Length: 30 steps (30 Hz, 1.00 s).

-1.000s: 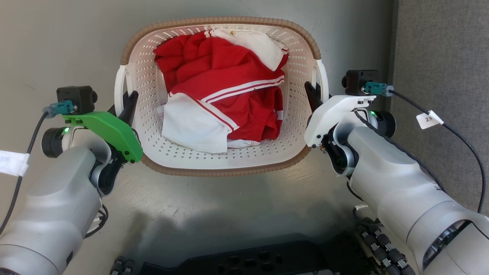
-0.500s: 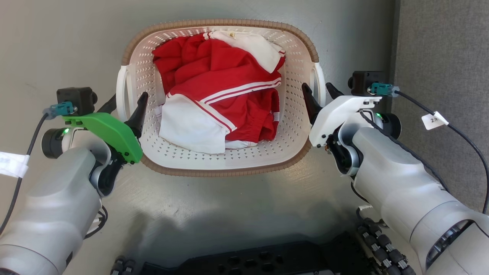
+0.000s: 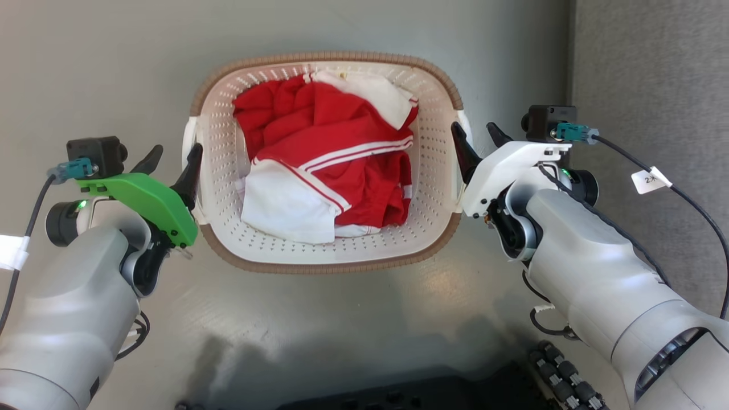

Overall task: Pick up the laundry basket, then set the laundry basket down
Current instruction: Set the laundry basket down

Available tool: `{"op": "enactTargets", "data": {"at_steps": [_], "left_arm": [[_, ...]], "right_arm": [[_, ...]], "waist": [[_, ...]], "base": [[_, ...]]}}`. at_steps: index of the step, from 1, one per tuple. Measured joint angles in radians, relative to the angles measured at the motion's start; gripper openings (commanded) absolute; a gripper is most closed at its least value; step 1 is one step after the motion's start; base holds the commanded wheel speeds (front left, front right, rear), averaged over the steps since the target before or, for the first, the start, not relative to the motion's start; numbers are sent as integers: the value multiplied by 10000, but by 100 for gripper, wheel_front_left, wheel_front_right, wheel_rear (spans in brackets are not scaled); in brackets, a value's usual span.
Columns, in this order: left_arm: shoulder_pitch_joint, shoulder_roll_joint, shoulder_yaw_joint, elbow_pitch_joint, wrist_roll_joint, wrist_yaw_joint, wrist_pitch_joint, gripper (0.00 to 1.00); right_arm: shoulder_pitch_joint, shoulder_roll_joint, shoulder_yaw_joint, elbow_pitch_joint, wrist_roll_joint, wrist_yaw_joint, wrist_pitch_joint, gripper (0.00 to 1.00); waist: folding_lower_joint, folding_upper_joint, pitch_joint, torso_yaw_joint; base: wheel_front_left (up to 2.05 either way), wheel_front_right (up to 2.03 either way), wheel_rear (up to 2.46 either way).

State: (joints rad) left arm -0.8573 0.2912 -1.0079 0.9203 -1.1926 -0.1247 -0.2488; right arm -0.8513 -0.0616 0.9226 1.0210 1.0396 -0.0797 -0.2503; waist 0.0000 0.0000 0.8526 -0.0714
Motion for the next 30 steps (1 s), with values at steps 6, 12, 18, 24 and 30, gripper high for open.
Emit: {"op": "enactTargets", "data": {"at_steps": [6,12,18,24,30], "left_arm": [[2,38,353,-299,10,0,-2,100],[35,92,832,-669,366,0,-2,100],[429,136,1365,-1185,761,0,-2,100],[796,209,2056,-1751,1216,0,-23,100],[1511,245,2621,-2236,1764,0,-29,100]], "right_arm": [[-4,-2,-280,-117,-194,0,0,100],[21,0,-570,-468,-780,35,-2,100],[275,-10,-1110,-765,-1392,19,-2,100],[535,-242,-1906,-1509,-2021,-15,-13,100],[1386,-477,-2485,-2065,-2637,-27,-13,100]], "waist": [[0,0,-568,-53],[0,0,-1397,-91],[-1,0,-2193,-109],[0,0,-3022,-119],[-1,0,-3863,-115]], "base": [[0,0,0],[0,0,0],[0,0,0],[0,0,0],[0,0,0]]}}
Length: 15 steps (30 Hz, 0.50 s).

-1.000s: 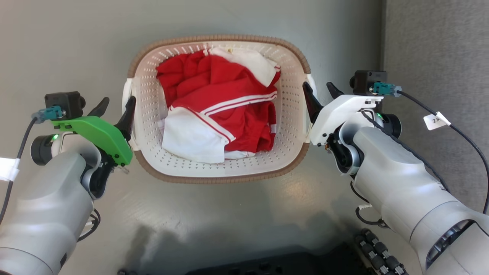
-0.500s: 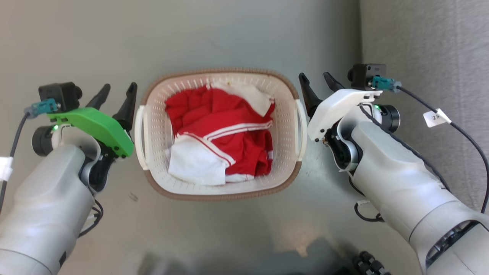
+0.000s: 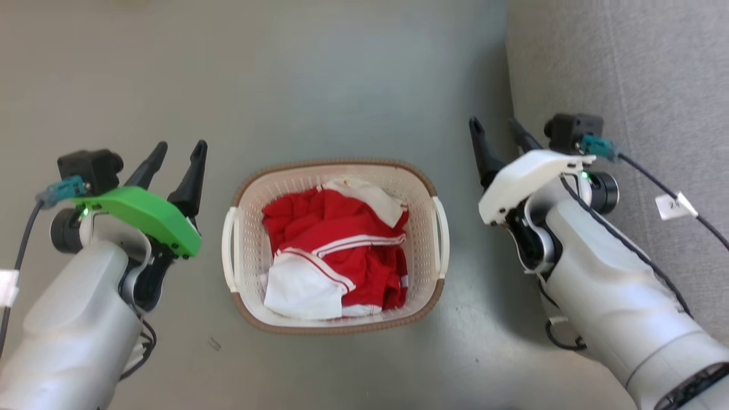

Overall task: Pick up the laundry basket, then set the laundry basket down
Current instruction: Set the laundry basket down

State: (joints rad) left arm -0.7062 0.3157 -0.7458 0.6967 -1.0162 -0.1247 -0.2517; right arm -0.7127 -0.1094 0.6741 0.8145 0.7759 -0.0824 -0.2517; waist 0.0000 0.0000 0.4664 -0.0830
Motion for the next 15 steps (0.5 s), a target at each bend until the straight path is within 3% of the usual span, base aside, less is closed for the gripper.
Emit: {"op": "enactTargets", "data": {"at_steps": [15], "left_arm": [[1973,-92,1478,-884,1198,0,0,100]], "right_arm": [[1746,-58,-1124,-1590,-1369,-82,-2,100]], "waist": [[0,0,-1983,84]], "base": [[0,0,0]]}}
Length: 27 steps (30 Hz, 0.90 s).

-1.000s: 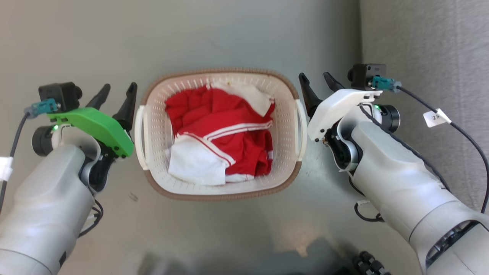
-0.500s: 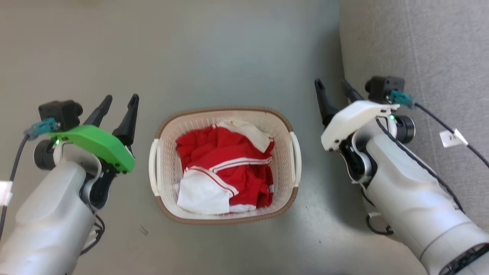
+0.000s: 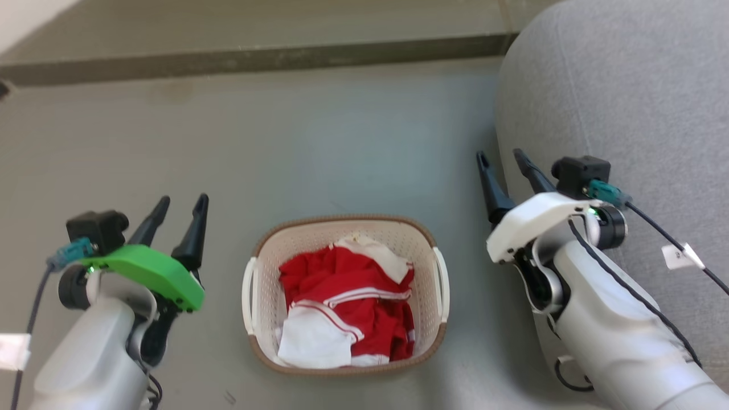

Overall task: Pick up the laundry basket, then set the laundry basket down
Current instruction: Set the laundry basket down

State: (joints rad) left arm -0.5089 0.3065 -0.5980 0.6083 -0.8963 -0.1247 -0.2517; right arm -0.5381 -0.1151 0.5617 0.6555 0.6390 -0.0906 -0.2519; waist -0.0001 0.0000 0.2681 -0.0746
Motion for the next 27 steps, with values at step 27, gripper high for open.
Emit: {"op": "enactTargets", "data": {"at_steps": [27], "left_arm": [[2679,-441,2531,-2483,2341,209,0,100]], "right_arm": [[2907,-424,-1933,-3317,-2259,-199,0,100]], "waist": [[0,0,-2207,50]], "base": [[0,0,0]]}}
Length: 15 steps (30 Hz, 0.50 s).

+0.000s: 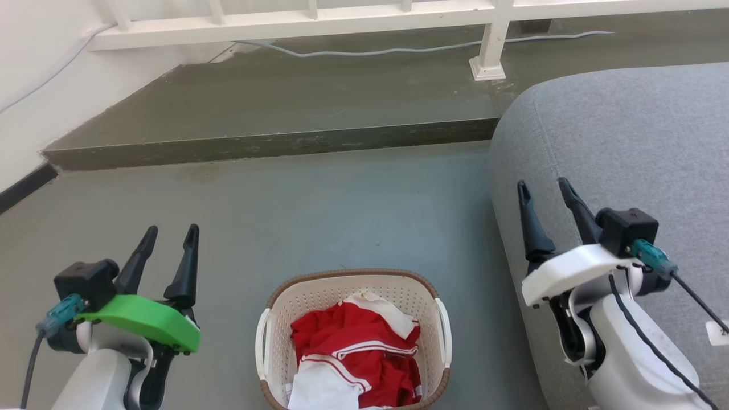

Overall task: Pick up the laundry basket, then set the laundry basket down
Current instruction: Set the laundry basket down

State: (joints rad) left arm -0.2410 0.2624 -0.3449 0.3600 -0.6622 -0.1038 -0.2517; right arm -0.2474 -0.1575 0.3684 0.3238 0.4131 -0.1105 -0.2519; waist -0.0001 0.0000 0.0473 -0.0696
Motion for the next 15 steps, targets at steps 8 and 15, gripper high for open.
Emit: {"op": "enactTargets", "data": {"at_steps": [8,15], "left_arm": [[498,-272,660,-591,391,73,0,100],[833,-435,976,-920,840,73,0,100]], "right_arm": [[478,35,-337,-512,-397,-54,0,100],[795,138,-451,-719,-554,-54,0,100]], "waist": [[0,0,-5,-12],[0,0,-1,19]], "base": [[0,0,0],[0,0,0]]}}
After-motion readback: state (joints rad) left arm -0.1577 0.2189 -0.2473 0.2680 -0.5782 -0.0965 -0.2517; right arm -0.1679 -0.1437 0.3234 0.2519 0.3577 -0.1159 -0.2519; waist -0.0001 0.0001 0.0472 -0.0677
